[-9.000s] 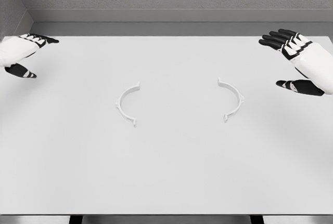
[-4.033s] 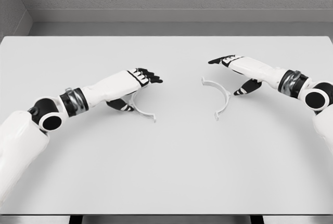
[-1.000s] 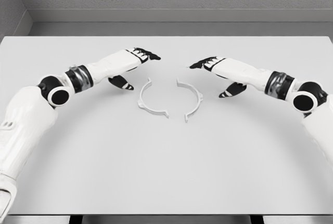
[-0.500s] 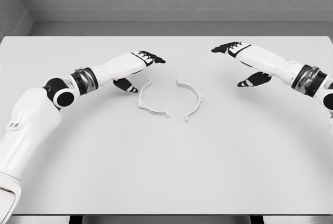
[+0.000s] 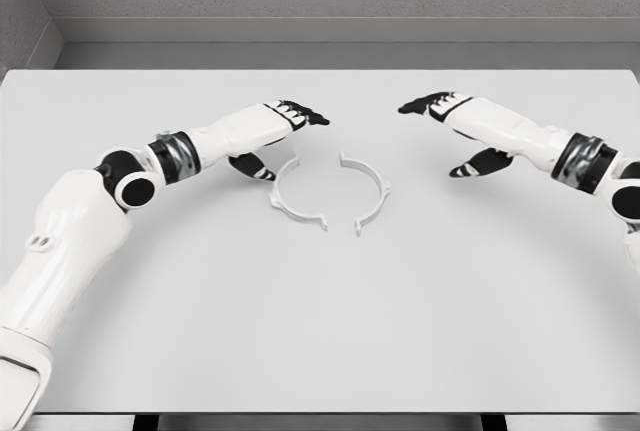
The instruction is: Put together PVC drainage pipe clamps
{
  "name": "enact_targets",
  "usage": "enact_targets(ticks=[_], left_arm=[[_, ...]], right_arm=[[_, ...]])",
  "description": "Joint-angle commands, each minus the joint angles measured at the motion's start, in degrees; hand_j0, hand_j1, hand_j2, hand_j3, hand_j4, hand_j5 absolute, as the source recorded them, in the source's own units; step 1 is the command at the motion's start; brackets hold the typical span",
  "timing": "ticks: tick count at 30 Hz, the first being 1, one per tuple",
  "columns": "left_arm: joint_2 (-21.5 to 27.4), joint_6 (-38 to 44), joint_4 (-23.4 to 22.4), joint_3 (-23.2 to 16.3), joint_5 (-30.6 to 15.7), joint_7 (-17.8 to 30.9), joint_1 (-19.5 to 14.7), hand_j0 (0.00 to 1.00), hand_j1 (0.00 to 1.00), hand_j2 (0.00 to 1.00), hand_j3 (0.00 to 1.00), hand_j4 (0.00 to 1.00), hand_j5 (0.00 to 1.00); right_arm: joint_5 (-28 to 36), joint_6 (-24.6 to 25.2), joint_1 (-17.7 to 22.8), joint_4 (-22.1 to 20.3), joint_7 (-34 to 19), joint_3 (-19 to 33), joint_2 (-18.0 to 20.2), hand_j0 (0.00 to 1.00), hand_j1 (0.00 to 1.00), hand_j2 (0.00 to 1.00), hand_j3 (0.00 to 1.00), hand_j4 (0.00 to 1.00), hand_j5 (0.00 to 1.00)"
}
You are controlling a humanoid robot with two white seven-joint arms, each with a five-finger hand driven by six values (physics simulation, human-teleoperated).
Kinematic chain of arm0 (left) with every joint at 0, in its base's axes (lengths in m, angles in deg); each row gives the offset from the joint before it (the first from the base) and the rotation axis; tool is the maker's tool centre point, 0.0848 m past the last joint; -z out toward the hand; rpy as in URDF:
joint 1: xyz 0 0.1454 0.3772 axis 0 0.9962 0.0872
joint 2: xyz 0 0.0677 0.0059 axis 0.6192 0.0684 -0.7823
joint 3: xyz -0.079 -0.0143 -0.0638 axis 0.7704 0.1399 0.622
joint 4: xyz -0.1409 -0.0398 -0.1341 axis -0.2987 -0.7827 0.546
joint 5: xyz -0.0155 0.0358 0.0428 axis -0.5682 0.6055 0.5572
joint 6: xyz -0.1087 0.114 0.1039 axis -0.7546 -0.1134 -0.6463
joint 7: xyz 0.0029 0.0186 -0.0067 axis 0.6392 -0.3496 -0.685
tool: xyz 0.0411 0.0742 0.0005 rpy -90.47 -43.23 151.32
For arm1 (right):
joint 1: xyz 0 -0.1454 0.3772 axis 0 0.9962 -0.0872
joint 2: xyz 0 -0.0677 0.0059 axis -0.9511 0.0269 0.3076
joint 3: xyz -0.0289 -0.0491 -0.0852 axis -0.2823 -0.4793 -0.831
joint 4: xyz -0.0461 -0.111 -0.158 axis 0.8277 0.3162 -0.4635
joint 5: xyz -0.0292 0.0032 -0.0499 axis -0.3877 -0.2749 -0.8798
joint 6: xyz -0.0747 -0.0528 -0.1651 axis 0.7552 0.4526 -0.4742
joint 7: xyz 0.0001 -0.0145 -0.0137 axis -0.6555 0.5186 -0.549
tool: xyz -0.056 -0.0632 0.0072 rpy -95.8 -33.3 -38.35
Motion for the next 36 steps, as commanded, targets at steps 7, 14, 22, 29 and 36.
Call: enact_targets(ticks=[7, 14, 22, 29, 36], left_arm=[[-0.7, 0.1, 0.4, 0.1, -0.4, 0.9, 0.4, 1.00, 1.00, 1.00, 1.00, 1.00, 1.00], [-1.4, 0.1, 0.6, 0.0, -0.1, 0.9, 0.4, 1.00, 1.00, 1.00, 1.00, 1.00, 1.00], [-0.8, 0.1, 0.1, 0.2, -0.1, 0.9, 0.0, 1.00, 1.00, 1.00, 1.00, 1.00, 1.00], [4.0, 0.1, 0.0, 1.1, -0.9, 0.6, -0.2, 1.00, 1.00, 1.00, 1.00, 1.00, 1.00], [7.2, 0.1, 0.1, 1.3, -3.3, 0.5, 0.3, 1.00, 1.00, 1.00, 1.00, 1.00, 1.00]], right_arm=[[0.4, 0.1, -0.3, 0.0, 0.1, -1.9, -0.3, 1.00, 1.00, 1.00, 1.00, 1.00, 1.00], [0.1, 0.1, -1.8, 1.3, 0.0, -4.6, -1.9, 1.00, 1.00, 1.00, 1.00, 1.00, 1.00], [-0.2, 0.1, -3.9, 5.5, -0.1, -6.3, -4.2, 1.00, 1.00, 1.00, 1.00, 1.00, 1.00], [-1.3, 0.1, -5.1, 8.2, -0.2, -6.4, -6.2, 1.00, 1.00, 1.00, 1.00, 1.00, 1.00], [-2.1, 0.1, -5.7, 10.1, -0.2, -7.5, -8.2, 1.00, 1.00, 1.00, 1.00, 1.00, 1.00]])
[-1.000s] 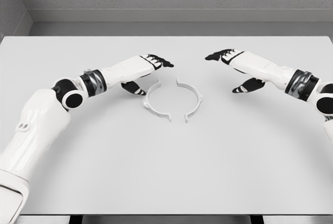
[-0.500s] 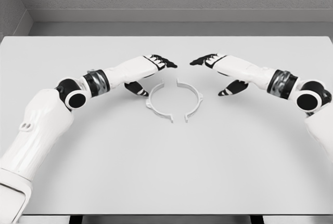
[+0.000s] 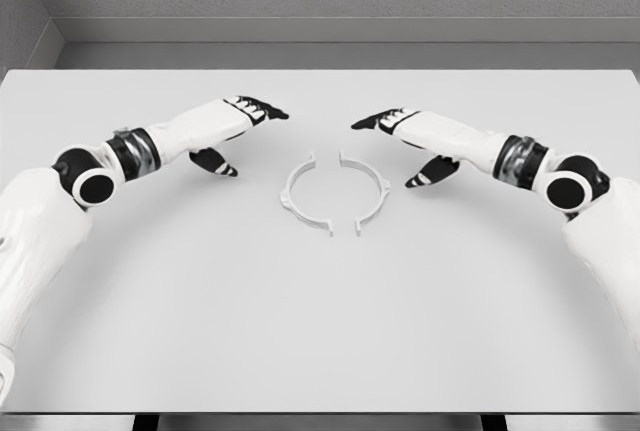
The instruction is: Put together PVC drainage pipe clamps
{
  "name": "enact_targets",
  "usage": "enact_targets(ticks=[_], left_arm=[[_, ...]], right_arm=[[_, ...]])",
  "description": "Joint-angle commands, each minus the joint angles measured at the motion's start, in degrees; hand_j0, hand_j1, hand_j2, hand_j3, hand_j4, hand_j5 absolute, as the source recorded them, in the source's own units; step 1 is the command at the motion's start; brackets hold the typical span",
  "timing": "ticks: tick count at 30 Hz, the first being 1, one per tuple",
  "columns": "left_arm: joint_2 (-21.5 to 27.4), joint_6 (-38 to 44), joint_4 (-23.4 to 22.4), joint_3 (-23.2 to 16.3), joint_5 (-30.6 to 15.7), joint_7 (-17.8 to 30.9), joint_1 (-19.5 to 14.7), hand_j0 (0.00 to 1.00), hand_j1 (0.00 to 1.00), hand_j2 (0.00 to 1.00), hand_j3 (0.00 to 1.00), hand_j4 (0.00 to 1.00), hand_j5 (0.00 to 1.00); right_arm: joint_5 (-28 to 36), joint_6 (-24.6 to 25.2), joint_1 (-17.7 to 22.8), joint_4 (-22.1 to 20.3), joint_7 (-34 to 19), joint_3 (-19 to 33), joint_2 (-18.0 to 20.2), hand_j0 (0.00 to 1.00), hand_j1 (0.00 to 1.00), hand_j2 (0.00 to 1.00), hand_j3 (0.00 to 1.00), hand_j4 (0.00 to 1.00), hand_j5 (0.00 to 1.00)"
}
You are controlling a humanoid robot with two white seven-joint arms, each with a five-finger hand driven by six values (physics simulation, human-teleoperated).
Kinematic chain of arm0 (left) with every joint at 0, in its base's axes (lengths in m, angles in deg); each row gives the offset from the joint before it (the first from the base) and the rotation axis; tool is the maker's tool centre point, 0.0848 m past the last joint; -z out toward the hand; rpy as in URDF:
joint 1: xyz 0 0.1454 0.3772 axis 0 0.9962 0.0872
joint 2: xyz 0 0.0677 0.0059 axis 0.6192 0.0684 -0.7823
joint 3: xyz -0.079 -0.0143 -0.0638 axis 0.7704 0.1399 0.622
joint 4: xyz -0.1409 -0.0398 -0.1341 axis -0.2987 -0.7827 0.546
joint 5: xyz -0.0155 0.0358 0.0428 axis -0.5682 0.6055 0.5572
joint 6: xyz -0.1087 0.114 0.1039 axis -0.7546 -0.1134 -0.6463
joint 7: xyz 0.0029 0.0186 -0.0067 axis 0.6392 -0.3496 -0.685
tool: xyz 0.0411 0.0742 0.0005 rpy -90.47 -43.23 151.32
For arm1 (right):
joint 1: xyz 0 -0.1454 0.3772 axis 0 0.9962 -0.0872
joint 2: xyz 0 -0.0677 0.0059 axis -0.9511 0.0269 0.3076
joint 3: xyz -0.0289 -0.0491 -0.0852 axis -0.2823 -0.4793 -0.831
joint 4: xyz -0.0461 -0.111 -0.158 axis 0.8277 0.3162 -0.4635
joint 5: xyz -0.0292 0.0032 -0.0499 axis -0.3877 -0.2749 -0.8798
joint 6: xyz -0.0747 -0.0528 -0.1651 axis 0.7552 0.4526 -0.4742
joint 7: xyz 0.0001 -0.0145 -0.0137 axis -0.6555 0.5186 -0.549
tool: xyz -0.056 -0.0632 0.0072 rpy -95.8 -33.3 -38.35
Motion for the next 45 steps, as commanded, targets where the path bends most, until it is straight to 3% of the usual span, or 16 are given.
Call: enact_targets(ticks=[1, 6, 24, 45], left_arm=[[2.1, 0.1, 0.0, 0.1, -1.5, -0.1, 0.0, 1.00, 1.00, 1.00, 1.00, 1.00, 1.00], [7.2, 0.1, 0.0, 0.2, -5.6, -0.1, -0.1, 1.00, 1.00, 1.00, 1.00, 1.00, 1.00], [7.3, 0.1, -0.1, 0.3, -5.5, -0.1, -0.2, 1.00, 1.00, 1.00, 1.00, 1.00, 1.00], [7.7, 0.1, -0.2, 0.4, -5.5, -0.1, -0.5, 1.00, 1.00, 1.00, 1.00, 1.00, 1.00]], right_arm=[[-0.1, 0.1, 0.0, 0.6, 0.0, -0.2, -1.0, 1.00, 1.00, 1.00, 1.00, 1.00, 1.00], [-1.2, 0.1, -1.0, 3.3, 0.0, -0.4, -1.7, 1.00, 1.00, 1.00, 1.00, 1.00, 1.00], [-1.5, 0.1, -2.7, 6.0, 0.0, -1.7, -3.7, 1.00, 1.00, 1.00, 1.00, 1.00, 1.00], [-1.5, 0.1, -3.3, 5.8, 0.0, -3.4, -5.5, 1.00, 1.00, 1.00, 1.00, 1.00, 1.00]])
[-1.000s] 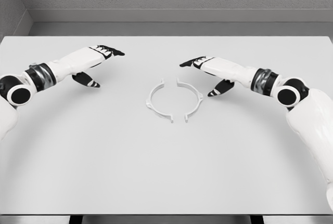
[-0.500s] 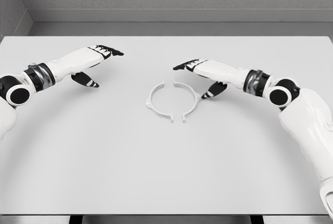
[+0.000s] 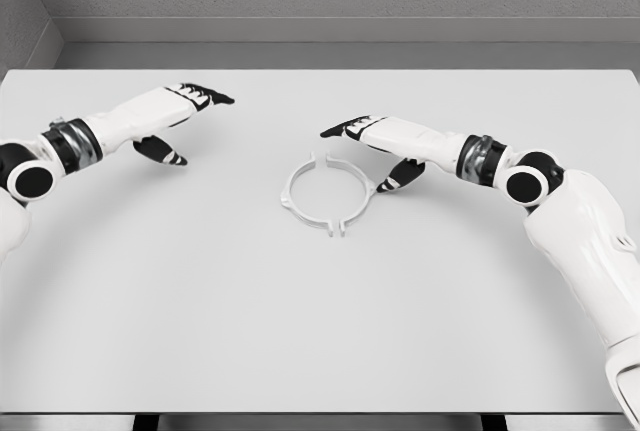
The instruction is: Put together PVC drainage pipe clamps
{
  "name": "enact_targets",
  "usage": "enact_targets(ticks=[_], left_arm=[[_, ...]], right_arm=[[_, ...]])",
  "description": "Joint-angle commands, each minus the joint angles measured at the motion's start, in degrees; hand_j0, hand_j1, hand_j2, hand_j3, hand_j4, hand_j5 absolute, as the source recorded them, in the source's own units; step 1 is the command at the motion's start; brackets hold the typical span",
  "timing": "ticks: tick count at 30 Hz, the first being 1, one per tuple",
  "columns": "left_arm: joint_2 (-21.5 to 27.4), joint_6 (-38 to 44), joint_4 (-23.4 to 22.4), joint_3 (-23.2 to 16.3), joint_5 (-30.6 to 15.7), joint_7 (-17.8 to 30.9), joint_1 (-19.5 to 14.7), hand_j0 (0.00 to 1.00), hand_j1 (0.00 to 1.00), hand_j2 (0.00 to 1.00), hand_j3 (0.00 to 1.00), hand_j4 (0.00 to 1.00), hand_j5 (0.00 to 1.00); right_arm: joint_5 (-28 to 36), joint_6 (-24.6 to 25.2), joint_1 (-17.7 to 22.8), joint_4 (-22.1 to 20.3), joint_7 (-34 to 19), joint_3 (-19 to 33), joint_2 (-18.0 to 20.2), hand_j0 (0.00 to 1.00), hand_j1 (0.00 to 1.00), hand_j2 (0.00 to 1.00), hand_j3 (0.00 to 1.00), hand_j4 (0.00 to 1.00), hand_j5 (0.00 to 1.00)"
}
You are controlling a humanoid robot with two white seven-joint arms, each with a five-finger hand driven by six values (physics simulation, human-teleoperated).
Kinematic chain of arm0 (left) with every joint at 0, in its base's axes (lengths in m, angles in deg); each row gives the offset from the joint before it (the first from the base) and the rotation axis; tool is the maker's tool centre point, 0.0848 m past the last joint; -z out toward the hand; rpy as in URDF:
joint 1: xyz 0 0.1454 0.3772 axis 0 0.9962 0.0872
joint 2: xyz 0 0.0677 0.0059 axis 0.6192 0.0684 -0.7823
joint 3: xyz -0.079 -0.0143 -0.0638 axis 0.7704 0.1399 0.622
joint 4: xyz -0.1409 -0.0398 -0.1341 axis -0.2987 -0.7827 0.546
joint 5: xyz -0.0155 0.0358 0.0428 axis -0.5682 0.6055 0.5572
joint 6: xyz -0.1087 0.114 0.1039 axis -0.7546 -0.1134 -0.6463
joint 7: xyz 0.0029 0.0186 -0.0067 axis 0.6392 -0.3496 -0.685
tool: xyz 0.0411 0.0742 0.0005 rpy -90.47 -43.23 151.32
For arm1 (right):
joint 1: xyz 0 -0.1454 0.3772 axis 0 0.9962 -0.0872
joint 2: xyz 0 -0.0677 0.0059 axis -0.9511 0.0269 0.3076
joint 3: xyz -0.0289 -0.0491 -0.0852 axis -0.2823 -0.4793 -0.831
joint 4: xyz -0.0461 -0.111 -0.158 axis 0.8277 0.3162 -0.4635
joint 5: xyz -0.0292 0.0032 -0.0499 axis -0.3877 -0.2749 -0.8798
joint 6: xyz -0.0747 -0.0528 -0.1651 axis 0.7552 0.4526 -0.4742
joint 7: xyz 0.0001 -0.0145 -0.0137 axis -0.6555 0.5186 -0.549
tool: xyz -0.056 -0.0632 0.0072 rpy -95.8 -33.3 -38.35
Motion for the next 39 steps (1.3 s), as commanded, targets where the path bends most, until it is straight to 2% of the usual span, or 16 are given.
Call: enact_targets(ticks=[1, 20, 23, 26, 27, 30, 32, 34, 39], left_arm=[[0.0, 0.1, 0.0, 0.1, -0.4, 0.0, 0.0, 1.00, 1.00, 1.00, 1.00, 1.00, 1.00], [1.6, 0.1, 0.0, 1.3, -0.4, 0.0, 0.5, 1.00, 1.00, 1.00, 1.00, 1.00, 1.00], [1.6, 0.1, 0.0, 1.3, -0.5, 0.0, 0.5, 1.00, 1.00, 1.00, 1.00, 1.00, 1.00], [2.0, 0.1, 0.1, 1.9, -0.4, 0.0, 0.6, 1.00, 1.00, 1.00, 1.00, 1.00, 1.00], [2.3, 0.1, 0.1, 1.9, -0.4, 0.0, 0.6, 1.00, 1.00, 1.00, 1.00, 1.00, 1.00], [3.1, 0.1, 0.0, 3.8, -0.5, 0.0, 1.2, 1.00, 1.00, 1.00, 1.00, 1.00, 1.00], [3.8, 0.1, 0.0, 5.1, -0.5, -0.1, 1.9, 1.00, 1.00, 1.00, 1.00, 1.00, 1.00], [4.2, 0.1, 0.1, 5.1, -0.6, -0.1, 1.9, 1.00, 1.00, 1.00, 1.00, 1.00, 1.00], [4.3, 0.1, 0.0, 5.5, -0.6, -0.1, 2.2, 1.00, 1.00, 1.00, 1.00, 1.00, 1.00]], right_arm=[[0.4, 0.1, 0.0, -0.1, 0.0, 0.0, -0.1, 1.00, 1.00, 1.00, 1.00, 1.00, 1.00], [0.5, 0.1, -1.0, 0.2, 0.1, -0.7, -0.7, 1.00, 1.00, 1.00, 1.00, 1.00, 1.00], [1.2, 0.1, -2.5, -0.1, 0.2, 0.2, 2.0, 1.00, 1.00, 1.00, 1.00, 1.00, 1.00], [1.3, 0.1, -2.3, -0.8, -0.1, 5.5, 5.0, 1.00, 1.00, 1.00, 1.00, 1.00, 1.00], [1.6, 0.1, -1.6, -4.3, -0.3, 7.7, 7.1, 1.00, 1.00, 1.00, 1.00, 1.00, 1.00], [7.6, 0.1, 8.0, -20.2, -0.3, 15.8, 14.9, 1.00, 1.00, 1.00, 1.00, 1.00, 1.00], [9.6, 0.1, 14.3, -26.9, -0.3, 22.9, 17.5, 1.00, 1.00, 1.00, 1.00, 1.00, 1.00], [12.9, 0.1, 17.8, -30.0, -0.3, 25.7, 20.4, 1.00, 1.00, 1.00, 1.00, 1.00, 1.00], [13.6, 0.1, 18.5, -30.4, -0.3, 25.9, 21.0, 1.00, 1.00, 1.00, 1.00, 1.00, 1.00]])
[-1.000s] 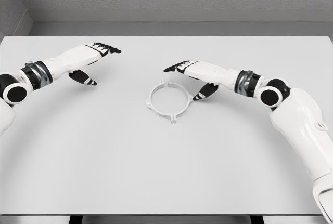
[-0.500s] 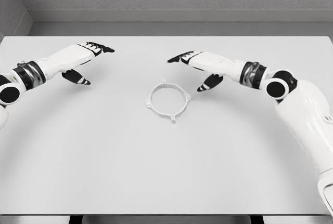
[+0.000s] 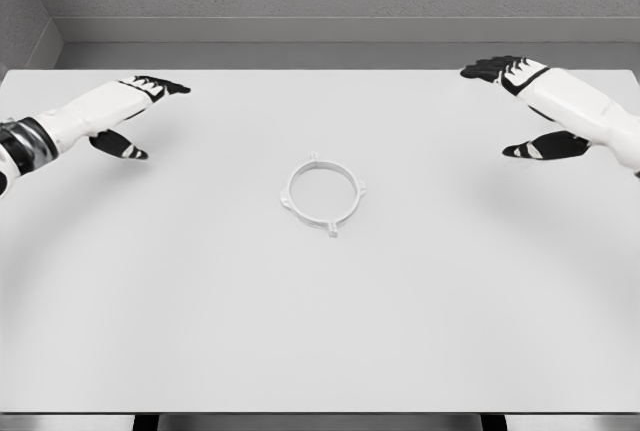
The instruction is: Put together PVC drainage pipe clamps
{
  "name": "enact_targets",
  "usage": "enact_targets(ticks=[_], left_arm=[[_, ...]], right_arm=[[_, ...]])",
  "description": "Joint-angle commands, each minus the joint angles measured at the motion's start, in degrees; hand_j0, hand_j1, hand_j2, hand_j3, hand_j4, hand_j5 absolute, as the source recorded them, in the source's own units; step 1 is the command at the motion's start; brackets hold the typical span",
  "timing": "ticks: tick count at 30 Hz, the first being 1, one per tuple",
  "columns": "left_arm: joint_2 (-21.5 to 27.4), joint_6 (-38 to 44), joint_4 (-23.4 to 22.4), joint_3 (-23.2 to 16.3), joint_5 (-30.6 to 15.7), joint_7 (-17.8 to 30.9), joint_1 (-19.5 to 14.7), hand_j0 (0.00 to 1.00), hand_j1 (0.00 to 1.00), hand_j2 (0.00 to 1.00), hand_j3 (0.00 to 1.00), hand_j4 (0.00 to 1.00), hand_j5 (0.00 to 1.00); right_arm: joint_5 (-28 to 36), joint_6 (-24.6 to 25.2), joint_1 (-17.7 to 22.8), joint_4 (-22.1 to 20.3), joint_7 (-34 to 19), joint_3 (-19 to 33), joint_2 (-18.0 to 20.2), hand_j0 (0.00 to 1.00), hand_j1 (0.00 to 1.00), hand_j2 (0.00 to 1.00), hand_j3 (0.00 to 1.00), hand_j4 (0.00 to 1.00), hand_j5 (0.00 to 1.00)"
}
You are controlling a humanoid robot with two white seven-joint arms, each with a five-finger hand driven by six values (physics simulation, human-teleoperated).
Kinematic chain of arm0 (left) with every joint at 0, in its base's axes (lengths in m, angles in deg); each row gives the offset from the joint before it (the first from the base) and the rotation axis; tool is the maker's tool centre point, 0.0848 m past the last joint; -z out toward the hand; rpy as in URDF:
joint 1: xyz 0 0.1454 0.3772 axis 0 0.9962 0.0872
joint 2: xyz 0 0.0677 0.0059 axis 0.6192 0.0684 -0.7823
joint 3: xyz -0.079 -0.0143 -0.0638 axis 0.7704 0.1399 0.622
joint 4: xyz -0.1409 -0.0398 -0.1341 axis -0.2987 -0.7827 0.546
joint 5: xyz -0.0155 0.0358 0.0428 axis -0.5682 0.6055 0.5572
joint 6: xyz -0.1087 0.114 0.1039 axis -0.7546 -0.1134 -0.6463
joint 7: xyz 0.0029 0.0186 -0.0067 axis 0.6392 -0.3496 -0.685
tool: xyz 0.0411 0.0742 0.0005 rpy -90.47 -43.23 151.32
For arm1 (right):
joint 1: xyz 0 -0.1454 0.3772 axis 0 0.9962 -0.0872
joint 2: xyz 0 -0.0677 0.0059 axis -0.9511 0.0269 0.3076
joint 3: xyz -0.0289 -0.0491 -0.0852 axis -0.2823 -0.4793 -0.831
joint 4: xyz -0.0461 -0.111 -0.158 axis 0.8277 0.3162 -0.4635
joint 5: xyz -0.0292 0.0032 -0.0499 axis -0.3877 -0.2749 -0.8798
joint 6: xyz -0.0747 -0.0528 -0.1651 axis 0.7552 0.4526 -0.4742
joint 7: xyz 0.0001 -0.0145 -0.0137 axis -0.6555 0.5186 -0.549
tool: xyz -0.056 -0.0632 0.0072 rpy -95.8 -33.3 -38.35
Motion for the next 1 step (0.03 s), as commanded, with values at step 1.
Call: enact_targets(ticks=[1], left_arm=[[0.2, 0.1, 0.0, 0.3, -0.4, 0.0, 0.0, 1.00, 1.00, 1.00, 1.00, 1.00, 1.00]], right_arm=[[1.0, 0.1, 0.0, -1.1, 0.0, 0.9, 0.8, 1.00, 1.00, 1.00, 1.00, 1.00, 1.00]])
